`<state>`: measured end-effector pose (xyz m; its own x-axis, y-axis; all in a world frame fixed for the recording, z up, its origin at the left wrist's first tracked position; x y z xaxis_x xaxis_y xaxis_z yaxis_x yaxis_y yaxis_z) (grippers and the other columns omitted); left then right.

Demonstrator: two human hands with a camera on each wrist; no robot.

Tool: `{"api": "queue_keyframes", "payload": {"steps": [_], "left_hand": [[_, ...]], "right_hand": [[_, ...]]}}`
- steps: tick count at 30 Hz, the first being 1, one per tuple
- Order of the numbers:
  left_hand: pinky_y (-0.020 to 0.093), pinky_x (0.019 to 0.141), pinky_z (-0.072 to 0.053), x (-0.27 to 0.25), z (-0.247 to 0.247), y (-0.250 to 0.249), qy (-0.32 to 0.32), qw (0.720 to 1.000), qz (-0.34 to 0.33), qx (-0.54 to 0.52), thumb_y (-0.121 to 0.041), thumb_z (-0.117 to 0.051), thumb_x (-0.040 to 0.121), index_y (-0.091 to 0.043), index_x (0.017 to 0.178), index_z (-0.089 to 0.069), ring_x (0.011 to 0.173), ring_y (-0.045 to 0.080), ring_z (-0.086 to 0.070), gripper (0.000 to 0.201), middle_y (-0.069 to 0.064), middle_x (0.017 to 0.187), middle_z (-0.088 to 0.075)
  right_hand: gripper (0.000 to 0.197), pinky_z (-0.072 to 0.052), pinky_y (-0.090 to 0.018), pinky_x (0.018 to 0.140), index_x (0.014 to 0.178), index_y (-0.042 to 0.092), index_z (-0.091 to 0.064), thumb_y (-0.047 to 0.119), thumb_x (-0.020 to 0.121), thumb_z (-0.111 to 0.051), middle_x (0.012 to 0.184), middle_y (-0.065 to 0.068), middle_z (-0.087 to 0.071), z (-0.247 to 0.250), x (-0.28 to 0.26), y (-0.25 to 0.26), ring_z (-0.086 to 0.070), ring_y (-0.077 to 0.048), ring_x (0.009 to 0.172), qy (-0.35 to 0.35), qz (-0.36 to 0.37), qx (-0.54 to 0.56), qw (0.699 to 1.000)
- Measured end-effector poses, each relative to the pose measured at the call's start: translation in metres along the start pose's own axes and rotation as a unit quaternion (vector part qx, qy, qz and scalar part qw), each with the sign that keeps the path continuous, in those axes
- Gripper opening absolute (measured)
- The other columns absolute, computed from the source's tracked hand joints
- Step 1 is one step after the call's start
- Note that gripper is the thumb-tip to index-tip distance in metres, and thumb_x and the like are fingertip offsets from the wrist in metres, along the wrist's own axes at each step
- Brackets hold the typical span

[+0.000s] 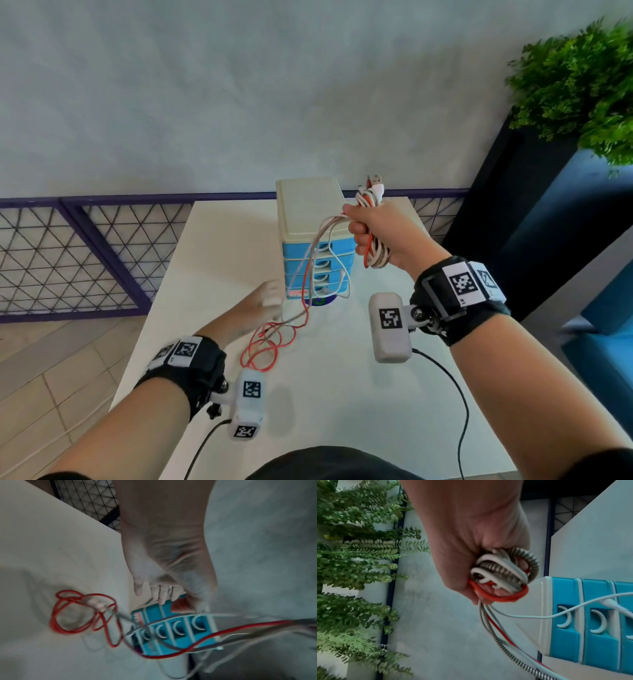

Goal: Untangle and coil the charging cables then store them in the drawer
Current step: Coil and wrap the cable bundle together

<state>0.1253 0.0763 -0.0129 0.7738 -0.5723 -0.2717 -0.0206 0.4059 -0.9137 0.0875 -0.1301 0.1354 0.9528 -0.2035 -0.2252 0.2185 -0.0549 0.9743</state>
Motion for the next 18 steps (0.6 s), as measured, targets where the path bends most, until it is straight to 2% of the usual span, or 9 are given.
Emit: {"api": "queue_keyframes", "payload": {"steps": [2,3,5,7,8,11,14,16,18], "left_hand": [[0.011,0.087,-0.039,0.000,0.005,-0.040,-0.039,0.995,-0.068,-0.064,-0.004,-0.043,0.066,-0.015,0.126,-0.045,0.120,0.008,-0.048,0.061,-0.007,0.123,-0.053],[0.012,0.088,-0.038,0.001,0.009,-0.059,-0.069,0.989,-0.101,-0.084,-0.004,-0.043,0.074,-0.015,0.122,-0.049,0.115,0.005,-0.050,0.049,-0.007,0.122,-0.055],[0.025,0.098,-0.038,0.006,0.016,-0.083,-0.109,0.980,-0.123,-0.115,-0.018,-0.044,0.093,-0.016,0.118,-0.057,0.112,0.005,-0.053,0.029,-0.005,0.124,-0.058],[0.033,0.102,-0.041,0.010,0.009,-0.097,-0.075,0.986,-0.121,-0.088,-0.043,-0.035,0.098,-0.023,0.119,-0.061,0.112,0.006,-0.058,0.039,-0.006,0.122,-0.063],[0.029,0.098,-0.043,0.009,0.002,-0.103,-0.049,0.990,-0.118,-0.053,-0.051,-0.025,0.099,-0.028,0.115,-0.064,0.109,0.007,-0.062,0.048,-0.006,0.117,-0.067],[0.029,0.084,-0.050,0.004,-0.015,-0.115,0.013,0.993,-0.101,-0.061,-0.055,-0.005,0.096,-0.016,0.079,-0.068,0.080,0.021,-0.069,0.076,0.005,0.077,-0.070],[0.034,0.070,-0.048,-0.001,-0.023,-0.106,0.090,0.984,-0.085,-0.129,-0.065,-0.010,0.088,-0.014,0.056,-0.051,0.038,0.018,-0.040,0.073,-0.001,0.042,-0.037],[0.031,0.064,-0.043,-0.005,-0.023,-0.099,0.125,0.974,-0.048,-0.181,-0.065,-0.017,0.088,-0.015,0.057,-0.046,0.034,0.013,-0.024,0.066,-0.004,0.040,-0.026],[0.028,0.062,-0.041,-0.011,-0.024,-0.099,0.156,0.962,-0.016,-0.224,-0.061,-0.023,0.090,-0.014,0.062,-0.044,0.035,0.011,-0.021,0.059,-0.005,0.044,-0.025]], "right_hand": [[0.017,-0.039,-0.023,0.040,0.082,0.014,-0.050,0.022,0.094,-0.059,0.055,0.000,-0.044,-0.005,-0.001,-0.006,-0.037,-0.010,0.038,0.013,-0.004,-0.032,0.999],[0.016,-0.040,-0.023,0.040,0.082,0.014,-0.050,0.021,0.094,-0.059,0.055,0.000,-0.044,-0.008,-0.002,-0.009,-0.038,-0.010,0.038,0.023,-0.006,-0.040,0.999],[0.017,-0.039,-0.022,0.040,0.080,0.014,-0.050,0.019,0.094,-0.060,0.054,0.001,-0.046,-0.016,-0.005,-0.012,-0.037,-0.010,0.039,0.058,-0.010,-0.044,0.997],[0.020,-0.039,-0.022,0.040,0.076,0.015,-0.051,0.018,0.094,-0.061,0.056,0.000,-0.048,-0.025,-0.008,-0.013,-0.037,-0.011,0.041,0.103,-0.010,-0.045,0.994],[0.021,-0.040,-0.022,0.041,0.075,0.014,-0.053,0.018,0.093,-0.061,0.057,-0.001,-0.049,-0.028,-0.010,-0.013,-0.038,-0.011,0.042,0.122,-0.006,-0.052,0.991],[0.021,-0.040,-0.022,0.043,0.075,0.013,-0.053,0.019,0.093,-0.062,0.059,-0.002,-0.050,-0.027,-0.013,-0.007,-0.039,-0.012,0.043,0.137,0.012,-0.067,0.988],[0.018,-0.038,-0.021,0.043,0.080,0.014,-0.050,0.018,0.093,-0.061,0.060,0.000,-0.047,-0.012,-0.011,-0.003,-0.036,-0.010,0.044,0.117,0.019,-0.022,0.993],[0.018,-0.038,-0.021,0.044,0.081,0.014,-0.049,0.019,0.094,-0.061,0.060,0.000,-0.045,-0.003,-0.010,-0.004,-0.036,-0.010,0.045,0.104,0.020,-0.009,0.994],[0.017,-0.039,-0.021,0.044,0.082,0.014,-0.050,0.019,0.094,-0.060,0.059,0.001,-0.045,0.002,-0.008,-0.007,-0.037,-0.009,0.045,0.100,0.023,-0.002,0.995]]}}
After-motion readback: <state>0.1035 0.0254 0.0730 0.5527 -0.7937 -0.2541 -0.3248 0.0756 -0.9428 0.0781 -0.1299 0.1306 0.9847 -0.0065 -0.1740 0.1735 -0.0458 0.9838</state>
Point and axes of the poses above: each hand's wrist, its own x-axis towards the middle knuckle, its own z-axis out of the back of the hand, y = z × x, the point moved 6 cm from there along x, towards the middle knuckle
